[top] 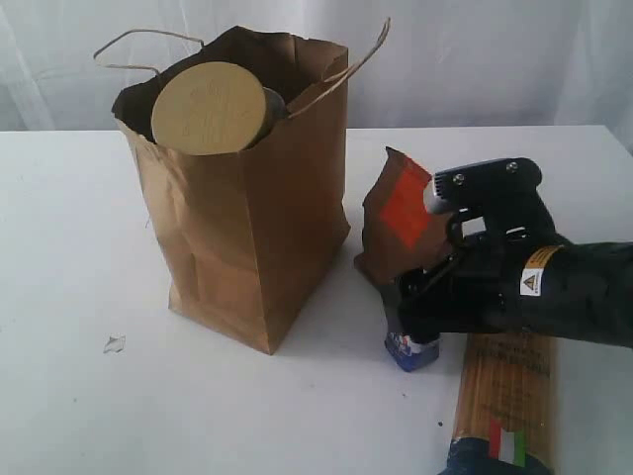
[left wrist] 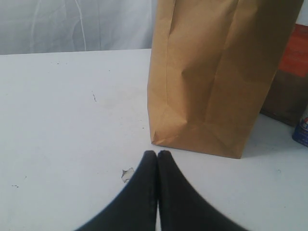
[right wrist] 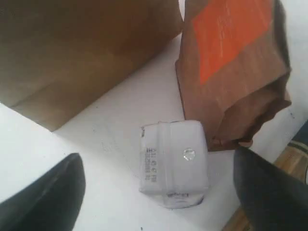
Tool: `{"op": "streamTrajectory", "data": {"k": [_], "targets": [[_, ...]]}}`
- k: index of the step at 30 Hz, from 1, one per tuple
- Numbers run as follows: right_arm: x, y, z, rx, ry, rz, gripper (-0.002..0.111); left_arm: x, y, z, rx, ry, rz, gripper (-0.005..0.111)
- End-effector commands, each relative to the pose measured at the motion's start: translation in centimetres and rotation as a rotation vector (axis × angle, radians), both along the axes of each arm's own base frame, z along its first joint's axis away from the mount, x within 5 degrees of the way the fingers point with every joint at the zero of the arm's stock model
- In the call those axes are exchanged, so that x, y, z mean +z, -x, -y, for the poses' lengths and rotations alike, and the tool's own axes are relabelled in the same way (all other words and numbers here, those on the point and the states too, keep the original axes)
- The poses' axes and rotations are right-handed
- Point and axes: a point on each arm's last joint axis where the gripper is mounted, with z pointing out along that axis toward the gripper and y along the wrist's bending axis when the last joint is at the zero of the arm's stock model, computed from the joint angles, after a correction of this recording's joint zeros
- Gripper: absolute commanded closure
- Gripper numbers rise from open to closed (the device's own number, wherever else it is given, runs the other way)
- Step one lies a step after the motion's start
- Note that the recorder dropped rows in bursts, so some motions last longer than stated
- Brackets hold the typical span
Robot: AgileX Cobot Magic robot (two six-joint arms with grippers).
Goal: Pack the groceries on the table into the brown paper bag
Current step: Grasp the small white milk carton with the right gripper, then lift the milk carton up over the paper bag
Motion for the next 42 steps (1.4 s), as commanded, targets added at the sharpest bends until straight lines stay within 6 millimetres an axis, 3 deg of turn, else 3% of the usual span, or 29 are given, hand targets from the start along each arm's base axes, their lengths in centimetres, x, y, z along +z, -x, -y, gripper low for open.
{"op": "streamTrajectory", "data": {"k": [1, 9, 13, 20, 25, 29, 35, 38, 39, 42], "targets": [[-1.3, -0.6, -0.2, -0.011, 0.010, -0.030, 0.030, -0.1, 0.0, 0.0, 0.002, -0.001, 0.001, 0.107], [-3.5, -2.1, -1.1, -0.003, 0.036, -0.051, 0.037, -0.1, 0.0, 0.0, 0.002, -0.001, 0.001, 0.107], [-4.1, -2.6, -1.4, 0.008, 0.041, -0.031, 0.056, -0.1, 0.0, 0.0, 0.002, -0.001, 0.001, 0.107], [-3.7, -2.4, -1.3, 0.009, 0.045, -0.039, 0.101, -0.1, 0.0, 0.0, 0.002, -0.001, 0.001, 0.107], [-1.7, -1.4, -0.8, 0.024, 0.045, -0.022, 0.108, -0.1, 0.0, 0.0, 0.002, -0.001, 0.001, 0.107], [0.9, -0.1, -0.1, 0.055, 0.048, 0.040, 0.108, -0.1, 0.0, 0.0, 0.002, -0.001, 0.001, 0.107], [6.7, 1.7, 1.0, 0.064, -0.013, 0.175, 0.108, -0.1, 0.0, 0.0, 0.002, -0.001, 0.001, 0.107], [10.5, 2.5, 1.5, 0.085, -0.043, 0.309, 0.108, -0.1, 0.0, 0.0, 0.002, -0.001, 0.001, 0.107], [13.2, 2.8, 1.7, 0.086, -0.078, 0.393, 0.108, -0.1, 0.0, 0.0, 0.002, -0.001, 0.001, 0.107], [18.0, 3.2, 1.9, 0.075, -0.152, 0.521, 0.108, -0.1, 0.0, 0.0, 0.002, -0.001, 0.001, 0.107]]}}
